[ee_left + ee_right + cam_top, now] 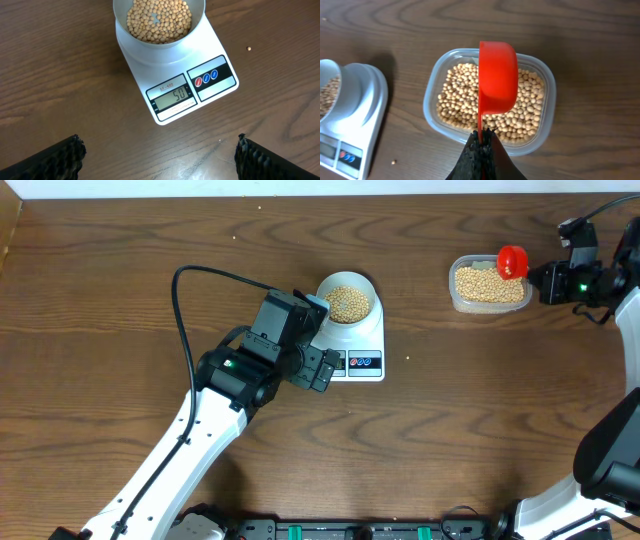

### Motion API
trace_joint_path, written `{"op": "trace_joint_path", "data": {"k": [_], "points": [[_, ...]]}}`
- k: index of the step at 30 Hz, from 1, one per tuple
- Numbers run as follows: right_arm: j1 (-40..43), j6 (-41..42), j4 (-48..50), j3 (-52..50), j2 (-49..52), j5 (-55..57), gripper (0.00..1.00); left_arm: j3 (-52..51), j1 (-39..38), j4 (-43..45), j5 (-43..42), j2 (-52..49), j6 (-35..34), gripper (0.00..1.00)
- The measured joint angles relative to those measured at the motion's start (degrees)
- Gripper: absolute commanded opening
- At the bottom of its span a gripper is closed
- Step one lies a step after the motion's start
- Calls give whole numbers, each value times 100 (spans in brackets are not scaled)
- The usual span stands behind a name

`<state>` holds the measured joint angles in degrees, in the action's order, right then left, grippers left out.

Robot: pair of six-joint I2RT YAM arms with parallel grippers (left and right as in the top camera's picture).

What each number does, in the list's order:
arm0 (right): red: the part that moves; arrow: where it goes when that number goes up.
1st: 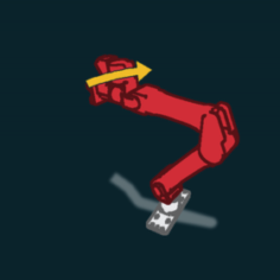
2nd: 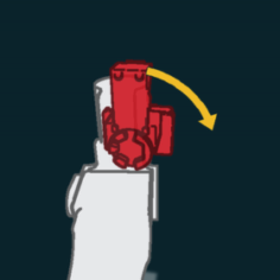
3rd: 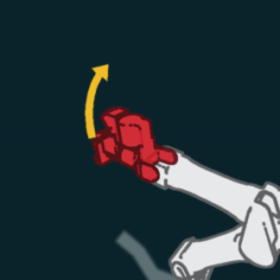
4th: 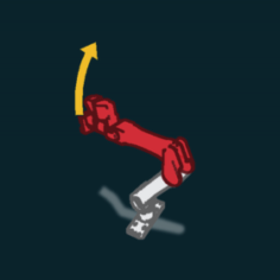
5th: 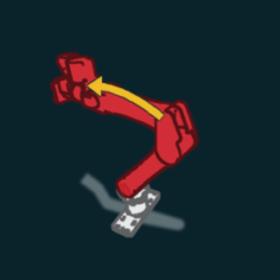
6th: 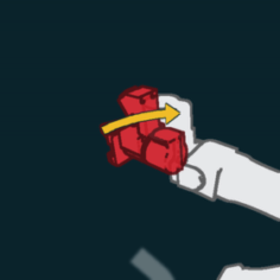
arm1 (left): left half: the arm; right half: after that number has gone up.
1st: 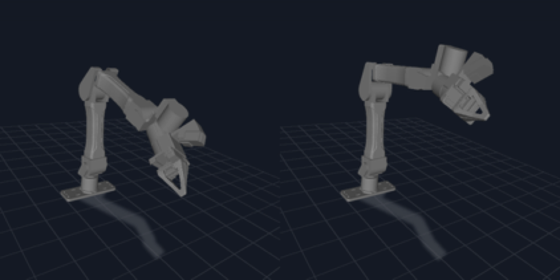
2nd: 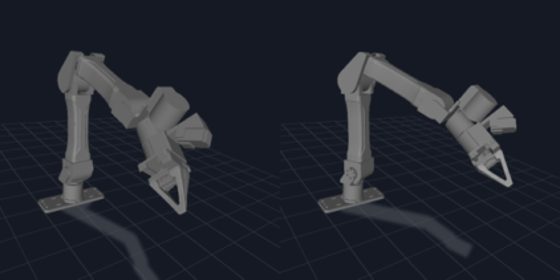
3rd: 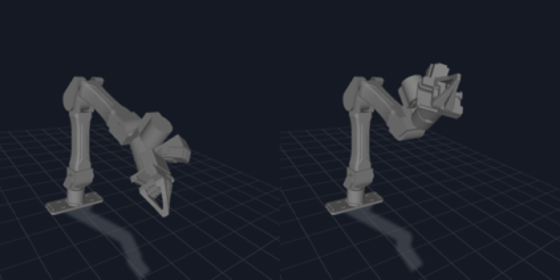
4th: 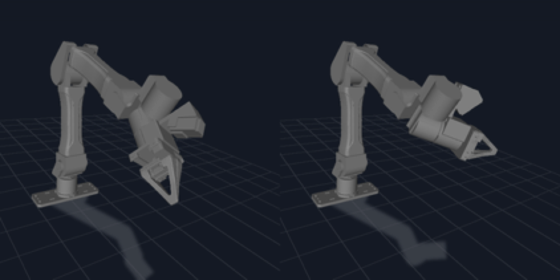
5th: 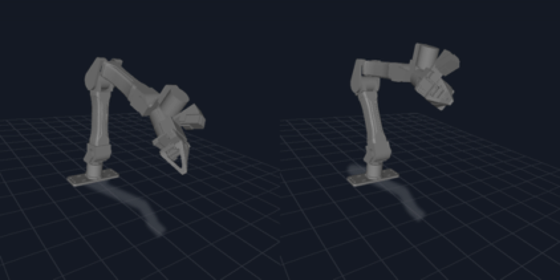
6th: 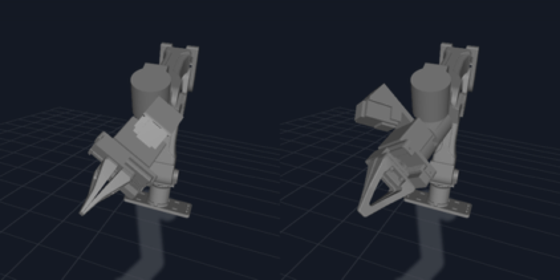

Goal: Scoop item into bowl and weigh 50g on scale
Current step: 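Carry the red scoop right over the soybean tub with the right gripper, then lower the scoop into the tub with the right gripper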

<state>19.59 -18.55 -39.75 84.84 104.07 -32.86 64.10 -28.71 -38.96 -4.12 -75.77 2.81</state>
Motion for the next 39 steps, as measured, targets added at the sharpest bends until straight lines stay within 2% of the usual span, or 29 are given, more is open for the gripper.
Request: {"op": "trace_joint_path", "data": {"k": [18, 23, 34, 39], "points": [[-654, -9, 9, 0, -306, 1510, 1, 0, 0, 0, 0, 0, 0, 98], [-1023, -179, -70, 0, -745, 2155, 1, 0, 0, 0, 0, 0, 0, 98], [-2157, -393, -256, 0, -800, 4350, 1, 0, 0, 0, 0, 0, 0, 98], [-2269, -319, -282, 0, -800, 4752, 1, 0, 0, 0, 0, 0, 0, 98]]}}
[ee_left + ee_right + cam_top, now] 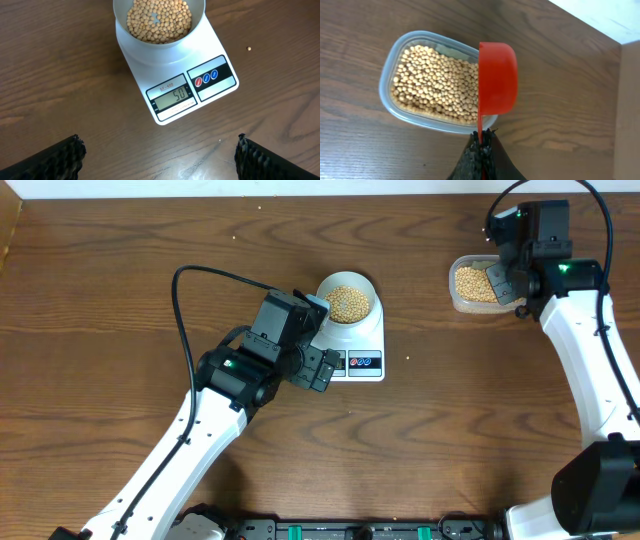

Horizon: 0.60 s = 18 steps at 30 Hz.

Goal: Scoop item into bowl and weigh 50g on scale
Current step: 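Lower the scoop into the tub with the right gripper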

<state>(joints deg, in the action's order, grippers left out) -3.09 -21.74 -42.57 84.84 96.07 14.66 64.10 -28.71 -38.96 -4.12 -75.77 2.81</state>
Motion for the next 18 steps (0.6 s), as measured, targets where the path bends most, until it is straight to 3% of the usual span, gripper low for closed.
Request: {"op": "trace_joint_path", "data": {"k": [2, 12, 18], "points": [[17, 212, 0, 0, -2, 2, 1, 0, 0, 0, 0, 0, 0, 98], [691, 3117, 70, -55, 157, -1987, 1, 0, 0, 0, 0, 0, 0, 98], [699, 3980, 706, -439, 560, -2581, 2, 0, 0, 0, 0, 0, 0, 98]]}}
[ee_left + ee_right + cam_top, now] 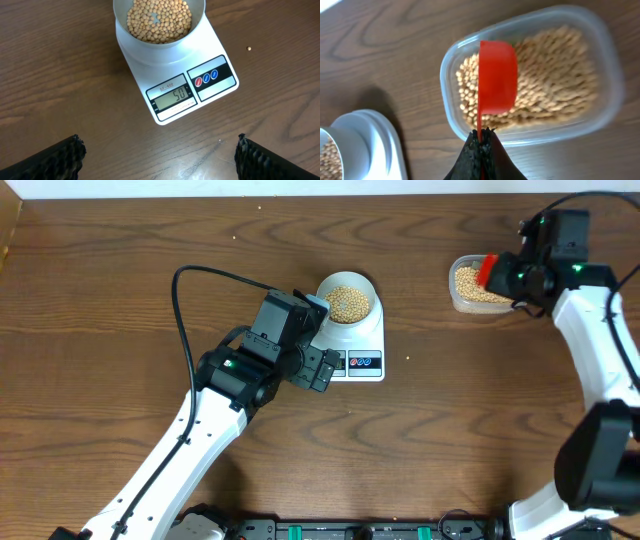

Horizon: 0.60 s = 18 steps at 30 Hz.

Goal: Scoop item into bowl and weigh 50g on scale
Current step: 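Lower the scoop into the tub with the right gripper, then open the right gripper to release the scoop in the tub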

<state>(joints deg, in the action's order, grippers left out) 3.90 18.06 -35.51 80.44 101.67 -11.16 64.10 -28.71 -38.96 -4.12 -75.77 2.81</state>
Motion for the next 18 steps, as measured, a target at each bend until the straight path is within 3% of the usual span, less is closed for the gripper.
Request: {"op": "trace_joint_path", "data": {"k": [4, 5, 7, 11, 18], "points": [[0, 315, 109, -212, 61, -304, 42, 0, 0, 2, 0, 0, 0, 98], [0, 380, 114, -214, 61, -339, 59, 0, 0, 0, 0, 0, 0, 97], [4, 439, 111, -219, 61, -391, 78, 0, 0, 0, 0, 0, 0, 98], [44, 492, 24, -221, 61, -472, 96, 0, 0, 0, 0, 0, 0, 98], [415, 542, -496, -227, 59, -562, 99, 0, 0, 0, 0, 0, 0, 98]]}}
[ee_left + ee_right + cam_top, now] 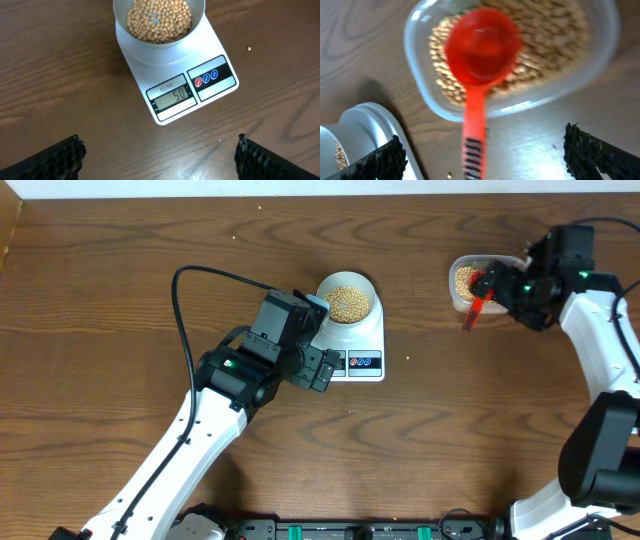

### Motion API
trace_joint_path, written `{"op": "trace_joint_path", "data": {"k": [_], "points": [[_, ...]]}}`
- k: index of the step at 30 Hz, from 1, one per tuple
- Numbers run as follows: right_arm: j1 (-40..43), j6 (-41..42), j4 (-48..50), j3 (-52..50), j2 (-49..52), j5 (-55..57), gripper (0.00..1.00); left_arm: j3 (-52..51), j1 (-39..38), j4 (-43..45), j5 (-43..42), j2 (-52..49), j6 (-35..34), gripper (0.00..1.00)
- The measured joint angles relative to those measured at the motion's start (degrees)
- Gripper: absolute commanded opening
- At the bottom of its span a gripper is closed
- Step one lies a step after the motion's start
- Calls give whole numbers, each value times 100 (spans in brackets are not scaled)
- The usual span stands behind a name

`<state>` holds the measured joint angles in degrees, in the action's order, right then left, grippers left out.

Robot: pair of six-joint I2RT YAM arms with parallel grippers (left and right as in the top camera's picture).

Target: Scoop item into bowl and weigh 50g on scale

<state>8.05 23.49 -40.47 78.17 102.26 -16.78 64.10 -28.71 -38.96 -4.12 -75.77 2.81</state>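
A white scale (175,75) carries a white bowl (159,20) of soybeans, and its display reads 50. My left gripper (160,160) hovers open over bare table in front of the scale. At the far right, a clear container (520,65) of soybeans holds the red scoop (481,47), cup up on the beans, handle sticking out over the rim. My right gripper (485,160) is open wide around the handle without touching it. The overhead view shows the scoop (476,295), the container (462,278), the right gripper (497,288) and the left gripper (322,368).
One loose bean (249,48) lies on the wooden table (450,410) to the right of the scale. A black cable (180,300) loops from the left arm over the table's left half. The right arm reaches in from the right edge.
My right gripper was shut on the scoop's handle, holding it over the container. Now it is open, and the scoop rests in the container. The left gripper and scale have not changed.
The scale read 50 at every moment, with my left gripper open and still before it. My right gripper held the empty scoop over the bean container at three different angles, its arm shifting each time. Now the scoop lies in the container, let go.
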Motion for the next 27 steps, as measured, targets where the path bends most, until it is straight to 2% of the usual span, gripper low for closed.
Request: {"op": "trace_joint_path", "data": {"k": [7, 15, 19, 27], "points": [[354, -492, -525, -63, -555, -481, 99, 0, 0, 0, 0, 0, 0, 98], [275, -1777, -2063, -55, -2651, -925, 99, 0, 0, 0, 0, 0, 0, 98], [251, -2022, -3064, -39, -3445, -966, 99, 0, 0, -2, 0, 0, 0, 98], [251, -2173, -4094, -37, -4898, -863, 99, 0, 0, -2, 0, 0, 0, 98]]}}
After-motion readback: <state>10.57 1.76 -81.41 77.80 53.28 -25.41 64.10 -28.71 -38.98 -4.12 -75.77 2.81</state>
